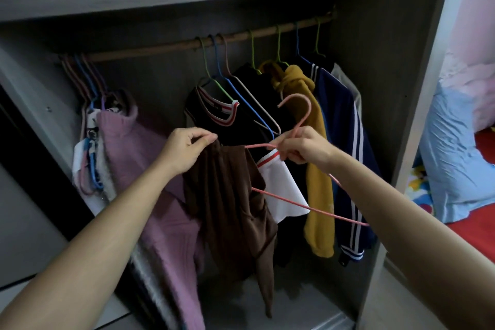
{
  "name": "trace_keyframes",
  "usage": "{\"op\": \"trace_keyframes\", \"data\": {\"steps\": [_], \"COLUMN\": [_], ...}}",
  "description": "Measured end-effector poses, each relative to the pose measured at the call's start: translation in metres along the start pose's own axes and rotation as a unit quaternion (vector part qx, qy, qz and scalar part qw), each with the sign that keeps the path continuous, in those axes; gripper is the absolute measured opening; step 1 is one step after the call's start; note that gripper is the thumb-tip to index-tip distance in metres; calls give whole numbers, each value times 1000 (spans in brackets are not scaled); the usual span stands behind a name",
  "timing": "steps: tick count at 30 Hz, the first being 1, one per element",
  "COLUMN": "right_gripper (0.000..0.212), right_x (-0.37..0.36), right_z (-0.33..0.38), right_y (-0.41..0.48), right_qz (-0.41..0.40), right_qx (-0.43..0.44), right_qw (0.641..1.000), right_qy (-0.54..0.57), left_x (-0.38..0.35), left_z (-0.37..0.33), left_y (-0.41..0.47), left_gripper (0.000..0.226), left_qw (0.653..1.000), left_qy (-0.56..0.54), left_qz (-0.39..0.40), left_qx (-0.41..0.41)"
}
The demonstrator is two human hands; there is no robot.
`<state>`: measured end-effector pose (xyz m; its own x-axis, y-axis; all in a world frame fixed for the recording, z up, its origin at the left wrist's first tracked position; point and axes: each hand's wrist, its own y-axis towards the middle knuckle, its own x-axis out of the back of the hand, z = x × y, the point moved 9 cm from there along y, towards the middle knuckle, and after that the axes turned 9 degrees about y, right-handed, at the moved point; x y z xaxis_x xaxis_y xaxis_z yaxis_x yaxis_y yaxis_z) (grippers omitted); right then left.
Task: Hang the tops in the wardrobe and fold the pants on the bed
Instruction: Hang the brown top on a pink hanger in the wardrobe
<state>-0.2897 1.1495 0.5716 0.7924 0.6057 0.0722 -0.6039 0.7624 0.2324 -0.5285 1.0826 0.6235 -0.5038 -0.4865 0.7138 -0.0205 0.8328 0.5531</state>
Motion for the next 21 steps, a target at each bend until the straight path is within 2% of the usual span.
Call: {"op": "trace_keyframes", "data": {"steps": [4,8,10,13,17,18,21], "right_gripper": [15,14,16,21,15,14,12], "right_x": [-40,-28,-11,3,1,1,2], "right_z": [-31,-33,-20,-4,2,2,5], "right_y": [3,2,2,4,6,7,8], "right_qz": [73,18,-15,-37,-44,-50,-54], "right_qx": [-47,-6,24,52,80,88,112], "right_qw": [984,994,997,997,995,994,990], "right_qy": [-153,-110,-75,-33,-28,-30,-70], "left_x": [-9,-3,0,-1,-43,-48,-43], "left_z": [-20,1,8,2,-13,-15,-16], "left_y": [6,6,5,9,5,4,6], "left_gripper": [12,16,16,18,20,16,7], "left_qw": [985,968,975,996,986,984,991], "left_qy": [-163,-227,-197,-72,54,67,32], "left_qz": [-48,-74,-68,-33,156,168,130], "left_qx": [27,78,80,42,9,-3,-19]}}
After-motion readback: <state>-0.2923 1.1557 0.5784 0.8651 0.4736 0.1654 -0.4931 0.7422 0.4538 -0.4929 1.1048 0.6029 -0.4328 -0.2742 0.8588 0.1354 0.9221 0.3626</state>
